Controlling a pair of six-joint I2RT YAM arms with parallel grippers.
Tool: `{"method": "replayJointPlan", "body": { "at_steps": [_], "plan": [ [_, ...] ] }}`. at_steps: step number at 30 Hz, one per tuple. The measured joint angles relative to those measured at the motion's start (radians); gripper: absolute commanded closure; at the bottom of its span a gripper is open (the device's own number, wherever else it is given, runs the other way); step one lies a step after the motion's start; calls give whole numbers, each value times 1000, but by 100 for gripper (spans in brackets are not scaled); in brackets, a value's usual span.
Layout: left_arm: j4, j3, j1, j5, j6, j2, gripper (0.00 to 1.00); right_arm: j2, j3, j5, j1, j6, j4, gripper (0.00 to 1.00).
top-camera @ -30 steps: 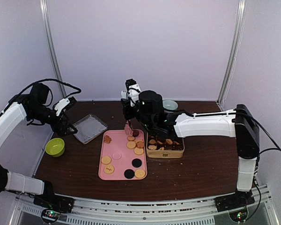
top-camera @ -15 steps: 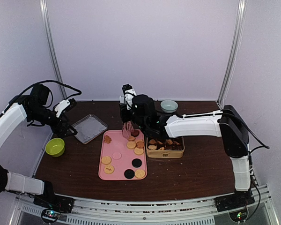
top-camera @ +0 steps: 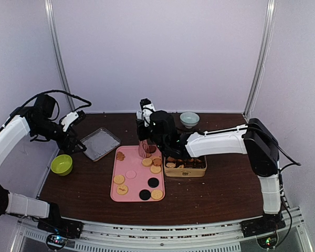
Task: Pack the cookies
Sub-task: Pick up the fake cookies from the plate, then place the fake cookies in the empty pocket of the box.
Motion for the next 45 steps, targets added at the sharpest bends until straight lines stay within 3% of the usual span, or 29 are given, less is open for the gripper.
{"method": "replayJointPlan", "body": {
  "at_steps": [13,16,24,33,38,45],
  "plan": [
    [0,0,0,0,0,0,3,-39,-69,29,-1,-7,41,65],
    [0,0,0,0,0,0,3,-40,-69,45,-1,-28,33,69],
    [0,0,0,0,0,-1,3,-41,-69,45,-2,-38,10,89],
    [0,-9,0,1,0,-6,4,-84,-69,-2,-2,-34,-24,92],
    [-1,-9,0,1,0,-7,4,-221,-129,-27,-2,-34,-22,91],
    [-1,-9,0,3,3,-7,4,-558,-396,-26,-2,-34,18,90]
  ]
}}
